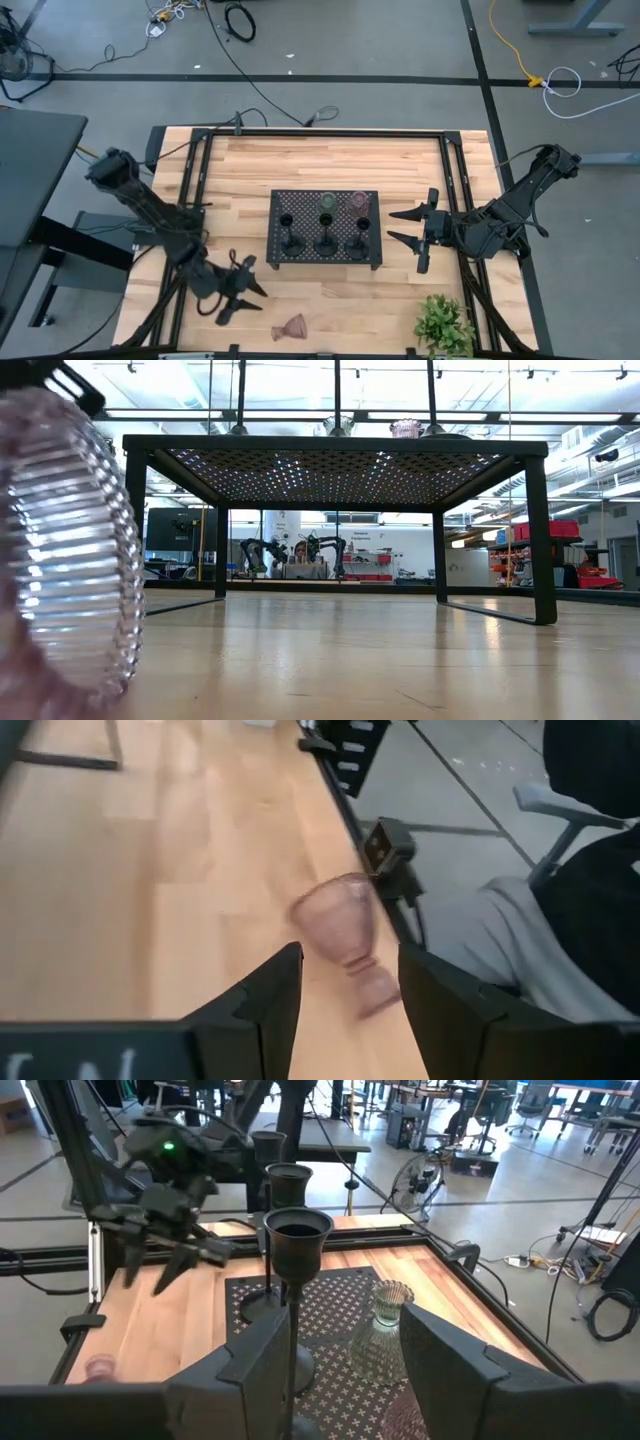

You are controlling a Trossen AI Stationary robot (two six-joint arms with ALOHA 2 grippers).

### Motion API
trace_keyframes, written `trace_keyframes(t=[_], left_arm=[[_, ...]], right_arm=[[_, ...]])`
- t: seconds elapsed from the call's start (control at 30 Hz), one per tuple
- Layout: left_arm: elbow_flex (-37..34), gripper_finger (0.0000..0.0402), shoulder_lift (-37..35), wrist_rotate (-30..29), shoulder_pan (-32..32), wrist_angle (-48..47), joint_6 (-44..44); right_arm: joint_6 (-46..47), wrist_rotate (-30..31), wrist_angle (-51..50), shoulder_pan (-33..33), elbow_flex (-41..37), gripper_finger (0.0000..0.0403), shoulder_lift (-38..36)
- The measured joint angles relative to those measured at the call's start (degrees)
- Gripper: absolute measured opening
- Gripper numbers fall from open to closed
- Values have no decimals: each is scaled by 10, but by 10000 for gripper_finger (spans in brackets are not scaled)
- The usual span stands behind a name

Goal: Pick & Place candle stick holders
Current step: Put the pink candle holder on the shelf aligned with the candle holders

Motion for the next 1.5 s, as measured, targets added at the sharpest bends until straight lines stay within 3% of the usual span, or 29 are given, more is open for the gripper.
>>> trace_keyframes(t=[0.23, 0.43, 0.9, 1.07, 1.5], left_arm=[[122, 158, 102, 23, -4, -170, -137], [165, 156, 164, 66, -2, -208, -240], [177, 156, 175, 88, -21, -250, -272], [177, 156, 175, 46, -41, -256, -273], [177, 156, 237, 39, -54, -180, -298]], right_arm=[[0, 0, 0, 0, 0, 192, 0], [0, -1, 0, 0, 0, 192, 0], [0, -24, 0, 0, 0, 192, 0], [0, -28, 0, 0, 0, 192, 0], [10, -31, 2, 0, 0, 192, 0]])
